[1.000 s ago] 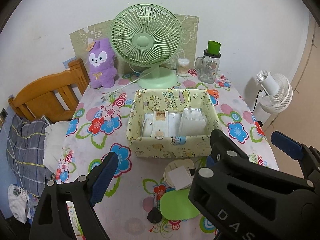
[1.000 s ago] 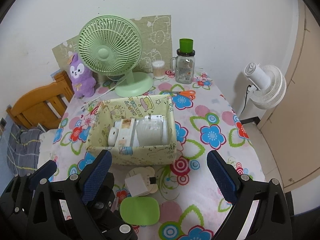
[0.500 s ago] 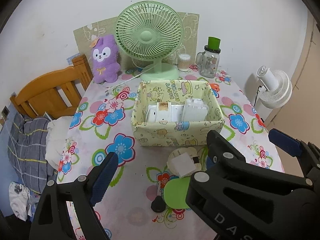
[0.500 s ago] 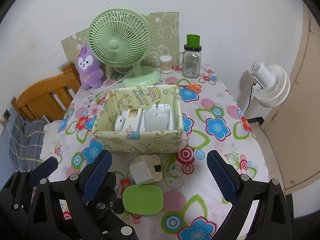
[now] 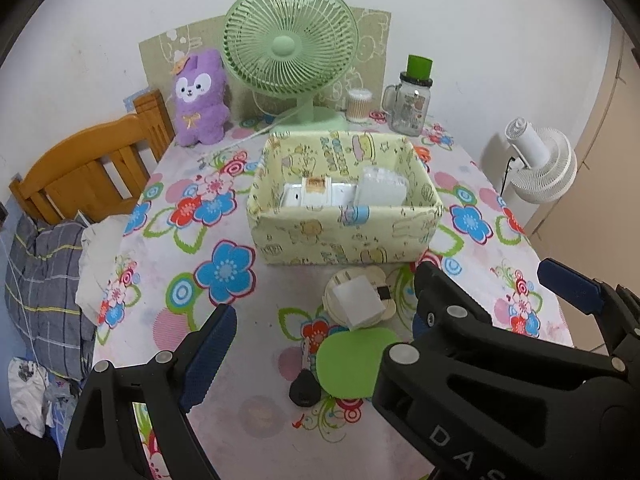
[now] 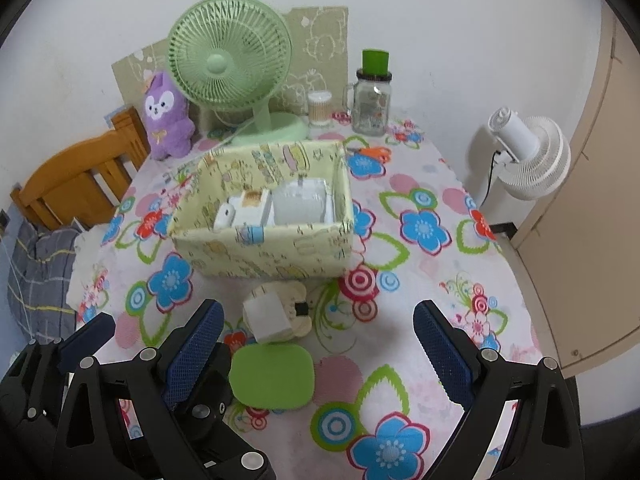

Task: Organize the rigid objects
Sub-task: 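Raise both open grippers out of the box and back toward the remaining items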

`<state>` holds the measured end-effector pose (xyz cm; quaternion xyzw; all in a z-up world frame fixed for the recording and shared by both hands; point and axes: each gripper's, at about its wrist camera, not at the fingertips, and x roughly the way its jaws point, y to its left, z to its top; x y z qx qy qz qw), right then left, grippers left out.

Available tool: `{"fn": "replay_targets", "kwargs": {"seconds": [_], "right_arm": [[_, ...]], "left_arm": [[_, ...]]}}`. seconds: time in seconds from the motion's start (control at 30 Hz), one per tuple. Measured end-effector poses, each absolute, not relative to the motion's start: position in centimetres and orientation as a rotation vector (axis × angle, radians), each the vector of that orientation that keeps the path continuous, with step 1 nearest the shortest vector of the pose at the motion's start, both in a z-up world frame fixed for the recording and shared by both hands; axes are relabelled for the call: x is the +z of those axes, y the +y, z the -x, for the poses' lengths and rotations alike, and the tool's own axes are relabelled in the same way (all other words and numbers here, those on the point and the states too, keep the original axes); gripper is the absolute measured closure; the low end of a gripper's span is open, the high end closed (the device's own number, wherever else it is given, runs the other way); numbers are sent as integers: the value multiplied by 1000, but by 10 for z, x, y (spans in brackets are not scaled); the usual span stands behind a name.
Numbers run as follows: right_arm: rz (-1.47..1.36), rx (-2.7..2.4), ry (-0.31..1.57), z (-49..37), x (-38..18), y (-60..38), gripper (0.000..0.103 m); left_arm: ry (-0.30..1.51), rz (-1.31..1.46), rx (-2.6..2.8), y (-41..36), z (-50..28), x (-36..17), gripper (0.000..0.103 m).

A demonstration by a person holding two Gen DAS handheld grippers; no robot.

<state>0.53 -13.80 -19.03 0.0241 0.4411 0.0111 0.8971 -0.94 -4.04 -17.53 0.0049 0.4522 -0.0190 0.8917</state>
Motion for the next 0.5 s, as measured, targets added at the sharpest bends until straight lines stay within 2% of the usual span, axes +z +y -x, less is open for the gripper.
{"fn": "replay_targets", "kwargs": {"seconds": [0.5], "right_arm": [[-51, 21, 1006, -1, -233, -130, 6]], "left_arm": [[1006, -6, -21, -34, 14, -215, 12]]}}
